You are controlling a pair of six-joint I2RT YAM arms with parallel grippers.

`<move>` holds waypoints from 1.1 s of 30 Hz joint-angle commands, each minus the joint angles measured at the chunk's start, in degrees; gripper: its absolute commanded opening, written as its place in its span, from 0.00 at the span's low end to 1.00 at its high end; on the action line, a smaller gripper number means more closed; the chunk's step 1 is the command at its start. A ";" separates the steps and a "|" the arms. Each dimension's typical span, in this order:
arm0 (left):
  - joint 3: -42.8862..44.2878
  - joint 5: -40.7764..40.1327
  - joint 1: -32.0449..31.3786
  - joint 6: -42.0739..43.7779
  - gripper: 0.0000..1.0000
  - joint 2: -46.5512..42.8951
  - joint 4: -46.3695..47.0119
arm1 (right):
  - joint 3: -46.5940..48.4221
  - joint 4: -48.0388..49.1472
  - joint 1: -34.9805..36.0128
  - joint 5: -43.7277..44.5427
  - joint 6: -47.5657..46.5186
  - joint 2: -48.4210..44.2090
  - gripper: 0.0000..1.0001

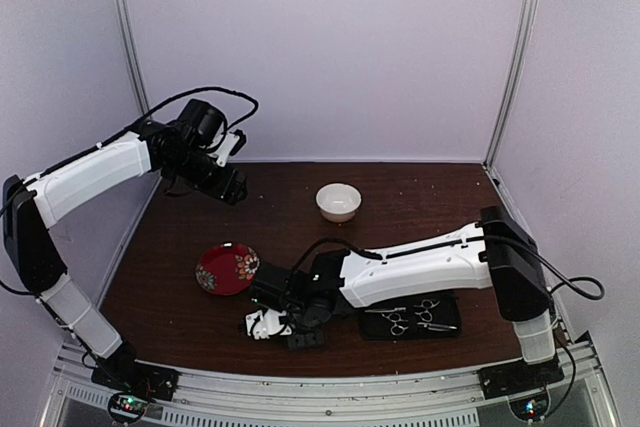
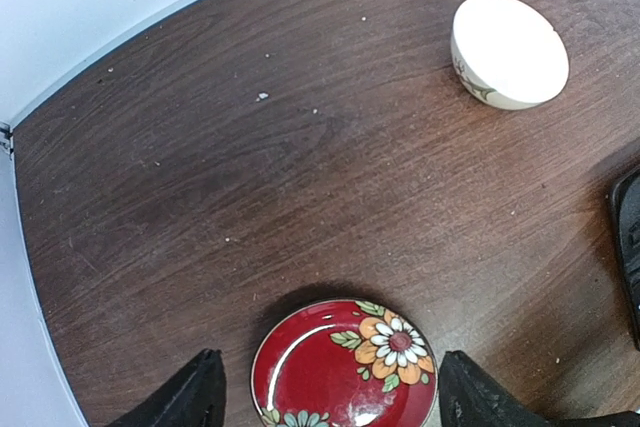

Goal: Sort the hair-cutting tools

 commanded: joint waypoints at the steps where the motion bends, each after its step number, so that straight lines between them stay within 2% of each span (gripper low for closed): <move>1: -0.16 1.85 0.54 0.41 0.76 -1.98 2.51 | 2.30 -0.42 0.08 0.09 -0.38 1.96 0.28; 8: -0.25 2.48 0.58 0.43 0.75 -2.34 2.53 | 2.15 0.44 0.06 1.46 0.65 2.96 0.23; 17: -0.34 2.92 0.52 0.75 0.75 -2.21 2.53 | 2.67 1.08 -0.03 3.44 2.87 2.96 0.02; 20: -0.36 2.76 0.59 1.70 0.73 -2.29 2.52 | 0.34 0.39 -0.82 1.75 3.19 -1.18 0.00; 25: -0.43 4.45 0.59 4.50 0.64 -2.56 2.94 | -7.33 1.88 -5.36 -9.11 2.98 -10.70 0.00; 27: -0.88 4.48 0.59 5.30 0.64 -3.22 3.59 | -10.49 3.03 -7.84 -13.14 1.26 -12.99 0.00; 33: -2.05 4.03 0.59 6.38 0.64 -4.53 4.90 | -12.22 -0.64 -17.06 -27.52 -6.00 -10.65 0.00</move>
